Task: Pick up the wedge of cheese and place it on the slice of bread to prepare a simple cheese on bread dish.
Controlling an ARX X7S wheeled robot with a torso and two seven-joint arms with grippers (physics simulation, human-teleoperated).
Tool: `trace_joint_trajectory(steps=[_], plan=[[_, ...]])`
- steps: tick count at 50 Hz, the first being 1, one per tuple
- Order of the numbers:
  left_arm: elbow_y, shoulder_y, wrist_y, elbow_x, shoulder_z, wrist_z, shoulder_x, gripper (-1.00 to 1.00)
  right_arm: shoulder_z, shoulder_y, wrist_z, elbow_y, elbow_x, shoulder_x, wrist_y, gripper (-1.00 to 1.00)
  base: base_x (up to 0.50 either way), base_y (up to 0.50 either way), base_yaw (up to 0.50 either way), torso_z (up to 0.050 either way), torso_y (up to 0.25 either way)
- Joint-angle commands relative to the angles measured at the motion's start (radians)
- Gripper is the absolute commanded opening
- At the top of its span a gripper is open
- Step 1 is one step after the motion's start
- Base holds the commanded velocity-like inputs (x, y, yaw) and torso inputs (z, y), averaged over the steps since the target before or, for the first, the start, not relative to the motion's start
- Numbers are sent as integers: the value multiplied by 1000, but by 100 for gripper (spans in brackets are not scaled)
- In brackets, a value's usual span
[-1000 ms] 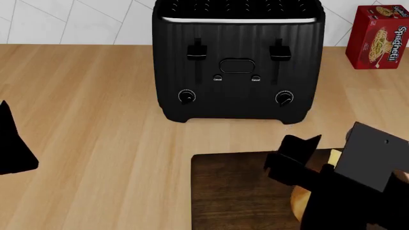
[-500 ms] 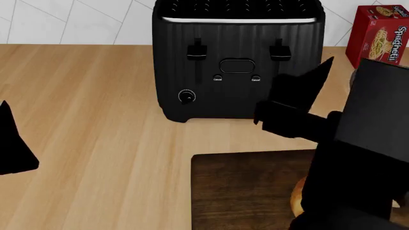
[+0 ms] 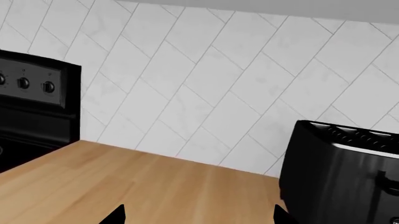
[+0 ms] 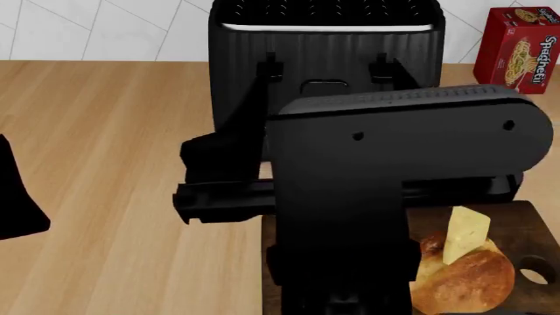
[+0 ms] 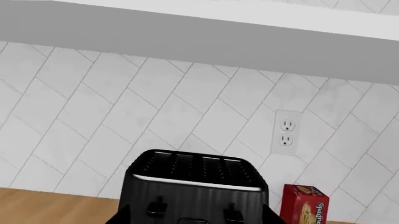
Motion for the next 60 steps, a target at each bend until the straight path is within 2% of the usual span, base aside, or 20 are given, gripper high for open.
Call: trace_joint_trajectory(steps=[1,6,18,34,39,41,42,44,48,51,53,57,60], plan=[[-55,4,48,29,-12,20,18,100,-145,-1,-67,74,-18,31,-188,100,0,0,0,0,0],[-57,3,47,26,-10,17,17,100,-164,-67,-184,96,-112,19,-211,100,0,0,0,0,0],[-62,1,49,24,-6,14,13,100,-198,-155,-342,166,-234,-5,-271,100,0,0,0,0,0],[-61,0,51,18,-2,6,8,100,-212,-184,-390,181,-272,-11,-300,100,0,0,0,0,0],[-7,7,55,17,-2,-2,-3,100,-210,-194,-401,179,-279,-7,-311,100,0,0,0,0,0],[53,-3,7,-180,-63,-97,-33,100,-214,-201,-407,174,-287,-4,-315,100,0,0,0,0,0],[104,-37,-7,-290,-86,-165,-73,100,-215,-208,-412,166,-299,-2,-321,100,0,0,0,0,0],[136,-113,-20,-472,-84,-297,-139,100,-221,-223,-418,148,-323,2,-330,100,0,0,0,0,0],[195,-237,28,-722,-60,-484,-239,100,-237,-269,-402,93,-364,13,-344,100,0,0,0,0,0],[203,-343,-74,-964,-163,-632,-188,100,-252,-314,-375,28,-386,18,-354,100,0,0,0,0,0],[203,-365,-72,-1009,-197,-634,-214,100,-265,-332,-347,-19,-396,17,-350,100,0,0,0,0,0],[203,-422,7,-1100,-227,-634,-319,100,-293,-339,-289,-90,-396,5,-326,100,0,0,0,0,0],[203,-472,66,-1166,-216,-634,-396,100,-310,-325,-235,-139,-380,-8,-299,100,0,0,0,0,0]])
